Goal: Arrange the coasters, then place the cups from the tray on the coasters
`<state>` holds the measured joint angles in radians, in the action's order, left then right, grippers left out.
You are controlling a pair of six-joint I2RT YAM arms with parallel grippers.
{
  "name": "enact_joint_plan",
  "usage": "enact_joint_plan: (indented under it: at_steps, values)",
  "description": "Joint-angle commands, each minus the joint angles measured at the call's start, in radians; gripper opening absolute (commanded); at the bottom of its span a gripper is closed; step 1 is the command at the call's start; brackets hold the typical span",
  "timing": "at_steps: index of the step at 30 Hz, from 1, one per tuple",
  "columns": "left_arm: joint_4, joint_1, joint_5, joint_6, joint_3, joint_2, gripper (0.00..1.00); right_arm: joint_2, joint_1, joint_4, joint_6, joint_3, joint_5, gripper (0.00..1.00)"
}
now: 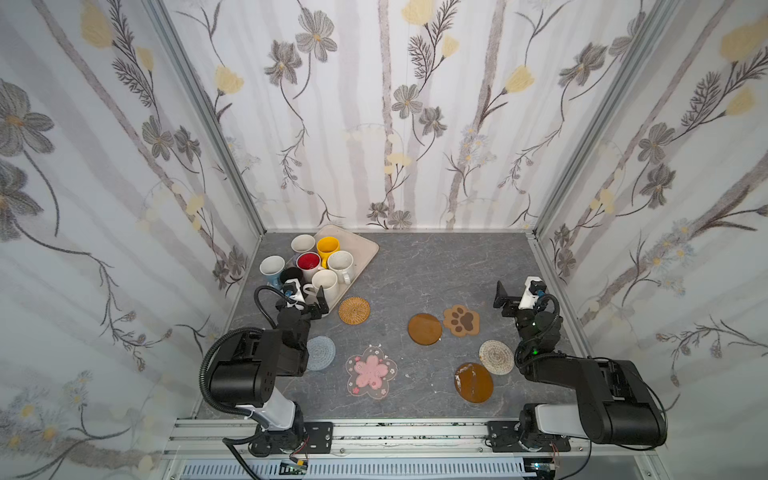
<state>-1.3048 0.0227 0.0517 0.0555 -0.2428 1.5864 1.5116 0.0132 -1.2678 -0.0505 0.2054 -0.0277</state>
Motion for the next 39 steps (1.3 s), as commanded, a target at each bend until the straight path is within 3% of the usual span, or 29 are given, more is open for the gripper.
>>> enact_joint_plan:
  at_steps: [1, 27, 31, 33, 39]
  values:
    - [-0.01, -0.001, -0.001, -0.004, -0.006, -0.004, 1.0, 0.0, 0.0, -0.03, 0.015, 0.004, -0.008, 1.0]
    - [-0.009, -0.007, -0.013, 0.002, -0.007, -0.004, 1.0, -0.001, -0.004, -0.027, 0.018, 0.005, -0.001, 1.0]
    - [-0.009, -0.015, -0.029, 0.004, -0.005, -0.005, 1.0, -0.049, -0.041, 0.062, 0.034, 0.03, 0.091, 1.0]
    - [0.0, -0.012, 0.024, 0.015, -0.006, -0.025, 1.0, -0.093, -0.057, 0.137, 0.038, 0.049, 0.134, 1.0]
    - [0.176, 0.005, 0.082, 0.007, -0.019, -0.201, 1.0, -0.213, -0.093, 0.397, -0.027, 0.115, 0.217, 1.0]
